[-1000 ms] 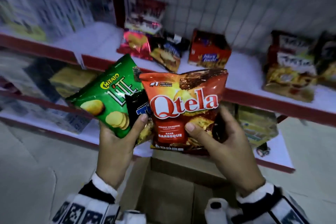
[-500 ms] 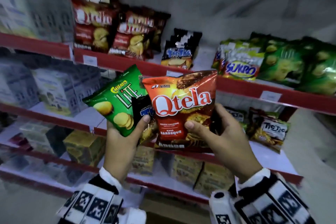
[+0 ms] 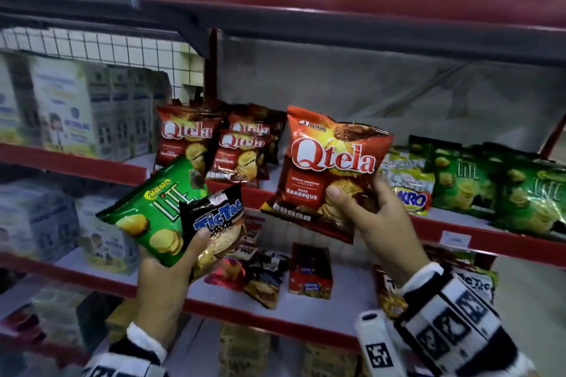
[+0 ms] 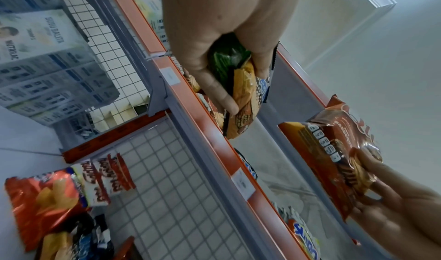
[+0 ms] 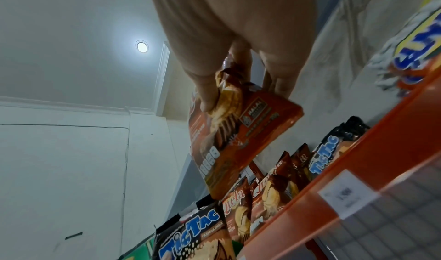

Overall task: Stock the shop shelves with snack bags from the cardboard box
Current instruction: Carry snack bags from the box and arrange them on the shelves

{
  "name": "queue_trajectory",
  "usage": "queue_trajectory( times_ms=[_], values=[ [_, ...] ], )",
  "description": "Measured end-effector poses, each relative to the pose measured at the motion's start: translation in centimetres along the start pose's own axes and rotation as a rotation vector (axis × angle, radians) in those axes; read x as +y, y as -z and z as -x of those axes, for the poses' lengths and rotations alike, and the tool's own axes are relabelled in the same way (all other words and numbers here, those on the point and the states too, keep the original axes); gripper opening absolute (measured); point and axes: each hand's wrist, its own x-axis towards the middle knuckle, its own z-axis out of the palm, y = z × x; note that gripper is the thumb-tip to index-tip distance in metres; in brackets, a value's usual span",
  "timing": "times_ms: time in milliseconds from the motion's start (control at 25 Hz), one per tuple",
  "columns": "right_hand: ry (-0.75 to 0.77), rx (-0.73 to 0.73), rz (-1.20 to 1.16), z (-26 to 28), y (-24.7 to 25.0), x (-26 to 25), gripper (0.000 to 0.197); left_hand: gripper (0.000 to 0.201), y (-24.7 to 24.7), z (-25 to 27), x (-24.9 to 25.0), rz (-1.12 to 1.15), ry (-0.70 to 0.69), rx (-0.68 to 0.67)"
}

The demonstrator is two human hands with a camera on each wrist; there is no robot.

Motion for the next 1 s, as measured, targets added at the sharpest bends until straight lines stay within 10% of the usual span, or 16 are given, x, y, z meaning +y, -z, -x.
queue_trajectory(
  times_ms=[400,1000],
  values=[
    [-0.14,0.162,0.364,-11.3,-14.2,5.3,0.047,0.052,5.1,-15.2,1.3,0.014,-0.116,-0.078],
    [-0.351,0.014,0.66,-13.7,-16.5,6.5,0.059,0.064,4.3,-19.9,-1.0,0.128,-0.091,-0.241]
  ],
)
